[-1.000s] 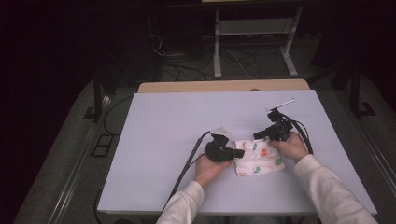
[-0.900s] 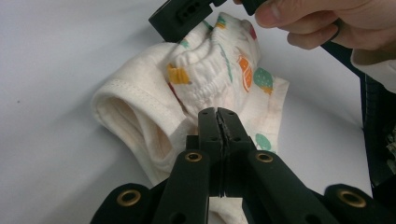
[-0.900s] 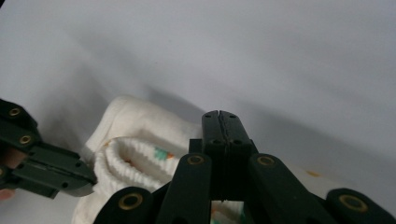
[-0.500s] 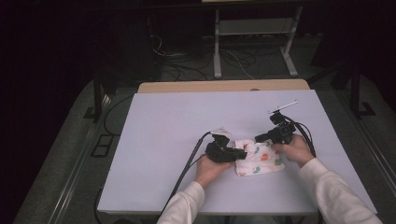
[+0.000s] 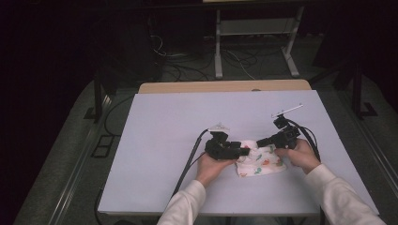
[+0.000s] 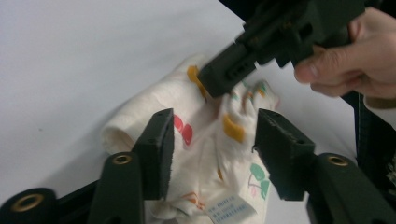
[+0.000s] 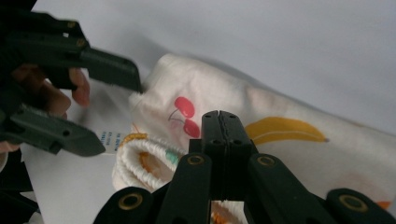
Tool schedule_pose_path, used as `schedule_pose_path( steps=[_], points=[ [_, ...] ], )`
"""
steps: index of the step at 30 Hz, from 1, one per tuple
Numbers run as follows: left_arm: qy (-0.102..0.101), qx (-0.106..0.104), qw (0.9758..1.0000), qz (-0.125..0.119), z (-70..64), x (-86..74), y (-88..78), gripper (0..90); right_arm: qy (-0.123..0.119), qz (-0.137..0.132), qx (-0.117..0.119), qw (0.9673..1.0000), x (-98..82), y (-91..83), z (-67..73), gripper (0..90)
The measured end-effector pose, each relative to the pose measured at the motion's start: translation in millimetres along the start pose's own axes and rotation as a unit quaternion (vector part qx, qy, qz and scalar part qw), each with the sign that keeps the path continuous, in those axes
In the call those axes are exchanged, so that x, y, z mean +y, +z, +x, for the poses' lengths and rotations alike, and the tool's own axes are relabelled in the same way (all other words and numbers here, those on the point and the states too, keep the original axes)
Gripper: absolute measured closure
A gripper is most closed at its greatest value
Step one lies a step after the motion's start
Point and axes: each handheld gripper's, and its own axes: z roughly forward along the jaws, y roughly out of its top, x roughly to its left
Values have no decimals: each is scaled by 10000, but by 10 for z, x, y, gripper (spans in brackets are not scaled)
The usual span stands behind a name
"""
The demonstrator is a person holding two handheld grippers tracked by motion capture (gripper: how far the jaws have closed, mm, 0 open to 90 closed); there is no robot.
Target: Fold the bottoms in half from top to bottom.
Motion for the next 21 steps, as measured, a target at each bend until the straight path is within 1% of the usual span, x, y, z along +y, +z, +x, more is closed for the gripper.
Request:
schedule_pose_path(
  steps=[4,5,8,10,16,21],
  points=[
    [-139,85,9998,-105,28,20,-30,399,-43,27,67,10000,-25,-7,42,882],
    [-155,116,9998,-107,40,23,-37,387,-58,22,92,9999,-33,-14,53,882],
    [-286,168,9994,-128,65,29,-49,358,-95,9,134,9999,-68,-28,80,882],
    [-324,177,9992,-150,74,33,-56,343,-84,3,148,9999,-100,-34,91,882],
    [-350,221,9989,-225,78,40,-61,328,-68,-13,216,9997,-225,-52,118,882],
    [-347,278,9988,-220,84,38,-55,322,-110,-24,288,9995,-315,-66,152,882]
  ],
)
